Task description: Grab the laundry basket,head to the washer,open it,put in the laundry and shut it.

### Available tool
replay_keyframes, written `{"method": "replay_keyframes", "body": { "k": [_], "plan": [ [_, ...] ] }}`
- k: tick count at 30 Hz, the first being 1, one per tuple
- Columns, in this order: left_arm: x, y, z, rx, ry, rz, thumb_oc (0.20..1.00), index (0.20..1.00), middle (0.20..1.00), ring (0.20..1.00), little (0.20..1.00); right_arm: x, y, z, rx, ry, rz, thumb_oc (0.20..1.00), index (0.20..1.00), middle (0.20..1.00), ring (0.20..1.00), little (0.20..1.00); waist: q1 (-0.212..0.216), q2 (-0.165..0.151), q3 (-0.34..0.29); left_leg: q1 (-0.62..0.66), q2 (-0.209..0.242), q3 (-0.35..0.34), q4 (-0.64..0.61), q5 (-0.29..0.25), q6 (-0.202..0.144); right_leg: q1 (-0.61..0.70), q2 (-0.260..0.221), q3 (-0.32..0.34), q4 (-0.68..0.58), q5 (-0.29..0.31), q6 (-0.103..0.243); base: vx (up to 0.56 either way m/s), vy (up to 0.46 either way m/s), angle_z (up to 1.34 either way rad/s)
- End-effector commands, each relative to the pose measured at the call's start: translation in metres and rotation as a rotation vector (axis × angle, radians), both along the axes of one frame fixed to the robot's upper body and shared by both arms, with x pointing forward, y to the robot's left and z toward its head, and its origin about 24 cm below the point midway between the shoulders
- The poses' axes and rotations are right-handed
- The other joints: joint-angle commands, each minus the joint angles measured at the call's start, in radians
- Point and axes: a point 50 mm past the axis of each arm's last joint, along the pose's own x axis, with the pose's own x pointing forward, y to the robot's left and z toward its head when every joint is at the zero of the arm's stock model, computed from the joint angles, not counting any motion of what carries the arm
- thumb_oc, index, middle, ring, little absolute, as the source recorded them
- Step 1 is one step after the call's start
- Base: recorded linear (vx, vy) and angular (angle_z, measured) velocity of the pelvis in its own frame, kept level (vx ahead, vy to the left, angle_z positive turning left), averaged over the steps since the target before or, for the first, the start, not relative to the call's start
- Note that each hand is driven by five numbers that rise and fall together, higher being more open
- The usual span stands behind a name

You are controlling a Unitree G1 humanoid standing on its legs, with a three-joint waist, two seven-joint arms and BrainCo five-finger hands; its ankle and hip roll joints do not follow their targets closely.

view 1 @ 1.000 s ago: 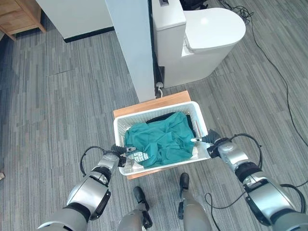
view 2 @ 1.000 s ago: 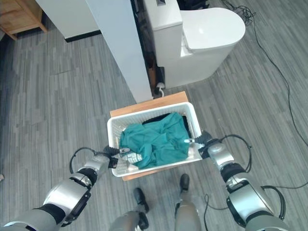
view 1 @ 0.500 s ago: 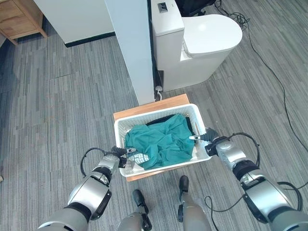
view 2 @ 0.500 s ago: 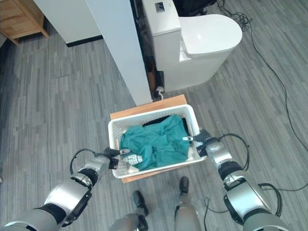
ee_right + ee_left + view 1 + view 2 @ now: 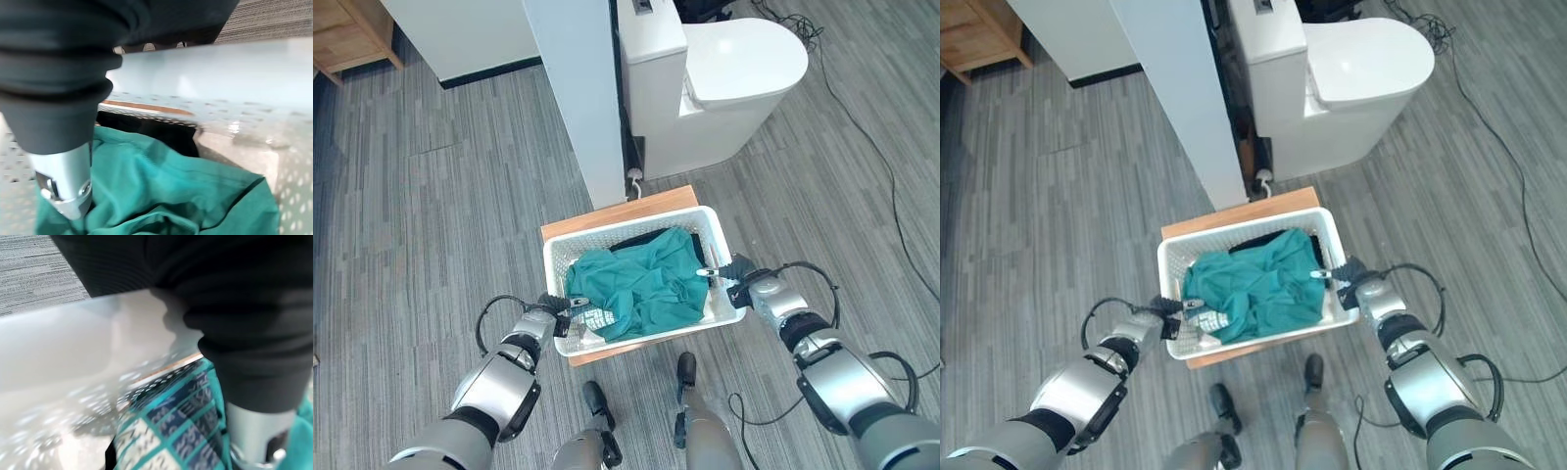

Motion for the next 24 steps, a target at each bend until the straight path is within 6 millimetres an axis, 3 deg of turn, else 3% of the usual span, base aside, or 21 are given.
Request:
{"method": "replay_keyframes", "body": {
  "k": [1, 6, 14, 20, 24],
  "plan": [
    [0.032, -0.019, 0.041, 0.027, -0.095, -0.063, 1.000, 1.000, 1.000, 1.000, 1.000, 0.024, 0.012, 0.033, -0.006, -0.050, 0.030, 1.000, 1.000, 1.000, 1.000, 1.000, -0.003, 0.006, 0.057, 0.018, 0.087, -0.030, 0.001, 0.064, -0.097, -0.005, -0.067, 0.044, -0.002, 0.033, 0.090, 0.00, 0.000, 0.00],
    [0.033, -0.018, 0.043, 0.056, -0.085, -0.075, 1.000, 1.000, 1.000, 1.000, 1.000, 0.025, -0.004, 0.039, -0.036, -0.024, -0.027, 1.000, 1.000, 1.000, 1.000, 1.000, 0.003, 0.010, 0.070, 0.002, 0.081, -0.040, 0.001, 0.064, -0.095, -0.015, -0.071, 0.043, -0.002, 0.037, 0.092, 0.00, 0.000, 0.00],
    [0.031, -0.016, 0.041, 0.091, -0.077, -0.096, 1.000, 1.000, 1.000, 1.000, 1.000, 0.025, -0.004, 0.039, -0.028, -0.021, -0.027, 1.000, 1.000, 1.000, 1.000, 1.000, 0.006, 0.014, 0.078, -0.009, 0.075, -0.045, 0.001, 0.062, -0.091, -0.022, -0.074, 0.045, -0.002, 0.040, 0.094, 0.00, 0.000, 0.00],
    [0.030, -0.020, 0.038, 0.121, -0.071, -0.131, 1.000, 1.000, 1.000, 1.000, 1.000, 0.026, 0.002, 0.039, -0.068, -0.032, 0.017, 1.000, 1.000, 1.000, 1.000, 1.000, 0.006, 0.012, 0.074, -0.002, 0.075, -0.047, 0.001, 0.055, -0.088, -0.018, -0.073, 0.048, -0.002, 0.039, 0.093, 0.00, 0.000, 0.00],
    [0.027, -0.020, 0.033, 0.138, -0.064, -0.143, 1.000, 1.000, 1.000, 1.000, 1.000, 0.031, 0.018, 0.047, -0.094, -0.093, 0.095, 1.000, 1.000, 1.000, 1.000, 1.000, 0.002, 0.006, 0.069, 0.009, 0.075, -0.042, 0.001, 0.049, -0.086, -0.011, -0.070, 0.051, -0.002, 0.038, 0.093, 0.00, 0.000, 0.00]
  ]
}}
